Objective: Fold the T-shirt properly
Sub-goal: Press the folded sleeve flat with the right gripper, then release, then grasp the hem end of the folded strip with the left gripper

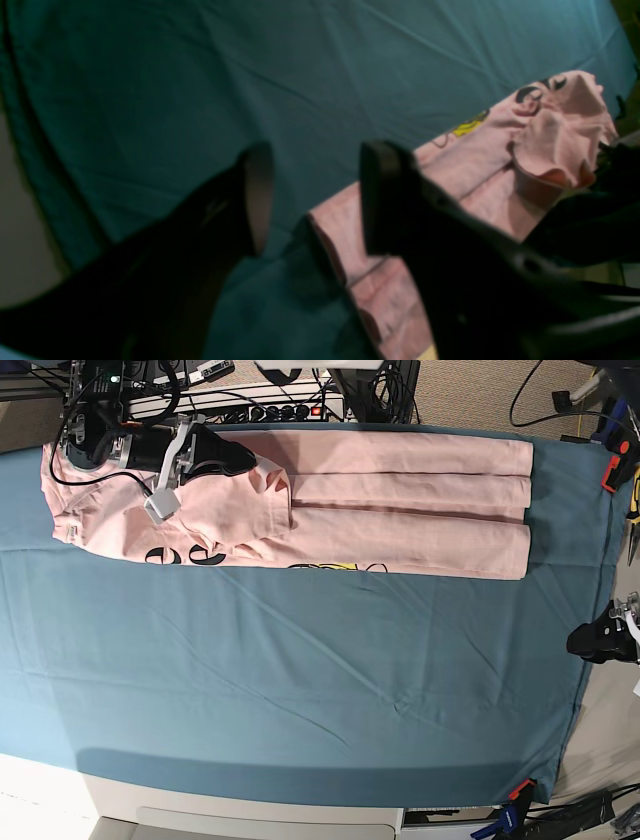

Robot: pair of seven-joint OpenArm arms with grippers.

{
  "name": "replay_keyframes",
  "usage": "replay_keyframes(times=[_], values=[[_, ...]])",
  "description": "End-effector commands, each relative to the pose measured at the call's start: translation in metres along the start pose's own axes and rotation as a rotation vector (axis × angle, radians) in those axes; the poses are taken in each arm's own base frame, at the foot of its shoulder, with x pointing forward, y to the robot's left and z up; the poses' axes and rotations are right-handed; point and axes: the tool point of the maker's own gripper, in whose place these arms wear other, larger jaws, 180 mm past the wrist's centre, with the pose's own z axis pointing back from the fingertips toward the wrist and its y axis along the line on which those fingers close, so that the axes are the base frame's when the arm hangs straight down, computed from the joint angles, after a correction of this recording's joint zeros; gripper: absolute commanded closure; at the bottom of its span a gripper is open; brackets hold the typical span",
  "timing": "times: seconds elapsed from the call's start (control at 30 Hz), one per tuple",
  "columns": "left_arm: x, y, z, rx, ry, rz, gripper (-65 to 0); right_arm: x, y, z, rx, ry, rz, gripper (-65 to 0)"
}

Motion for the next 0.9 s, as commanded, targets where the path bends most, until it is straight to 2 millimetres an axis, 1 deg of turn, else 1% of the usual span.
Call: replay_keyframes(times=[0.0,0.1,0.13,0.17,0.27,0.37,0.4,0.5,0.57,0.6,0.67,0.73,0.8,0.87], values=[[0.024,-0.001,0.014,0.011,-0.063,-0.039,-29.2,0.011,0.004,0.004,0.013,-0.036,0.021,-1.5],[0.027,-0.001,0.014,0.010,-0.083,-0.039,-29.2,0.011,0.004,0.004,0.014,-0.036,0.020,-21.2],[0.028,-0.001,0.014,0.010,-0.087,-0.039,-29.2,0.011,0.004,0.004,0.014,-0.036,0.020,-25.4],[0.028,-0.001,0.014,0.010,-0.090,-0.039,-29.2,0.011,0.004,0.004,0.013,-0.036,0.021,-26.5],[0.028,0.001,0.016,0.024,-0.082,-0.043,-29.2,0.015,0.004,0.004,0.012,-0.042,0.030,-26.5],[0.025,0.006,0.020,0.050,-0.062,-0.050,-29.2,0.030,0.006,0.011,-0.010,-0.073,0.082,-26.5],[0.025,0.008,0.022,0.061,-0.055,-0.054,-29.2,0.038,0.007,0.016,-0.025,-0.091,0.111,-26.5],[0.021,0.016,0.030,0.101,-0.024,-0.063,-29.2,0.072,0.015,0.034,-0.088,-0.185,0.223,-26.5],[0.013,0.021,0.037,0.127,0.007,-0.060,-29.2,0.094,0.018,0.049,-0.141,-0.274,0.278,-26.5],[0.007,0.024,0.041,0.138,0.027,-0.056,-29.2,0.102,0.016,0.056,-0.179,-0.309,0.290,-26.5],[-0.010,0.029,0.048,0.163,0.082,-0.036,-29.2,0.105,-0.007,0.070,-0.326,-0.330,0.280,-26.5],[-0.031,0.031,0.053,0.167,0.140,-0.002,-29.2,0.104,-0.028,0.083,-0.455,-0.336,0.255,-26.5],[-0.052,0.027,0.054,0.140,0.185,0.045,-29.2,0.101,-0.042,0.095,-0.546,-0.331,0.233,-26.5],[-0.078,0.024,0.053,0.124,0.242,0.083,-29.2,0.100,-0.051,0.104,-0.610,-0.332,0.228,-26.5]])
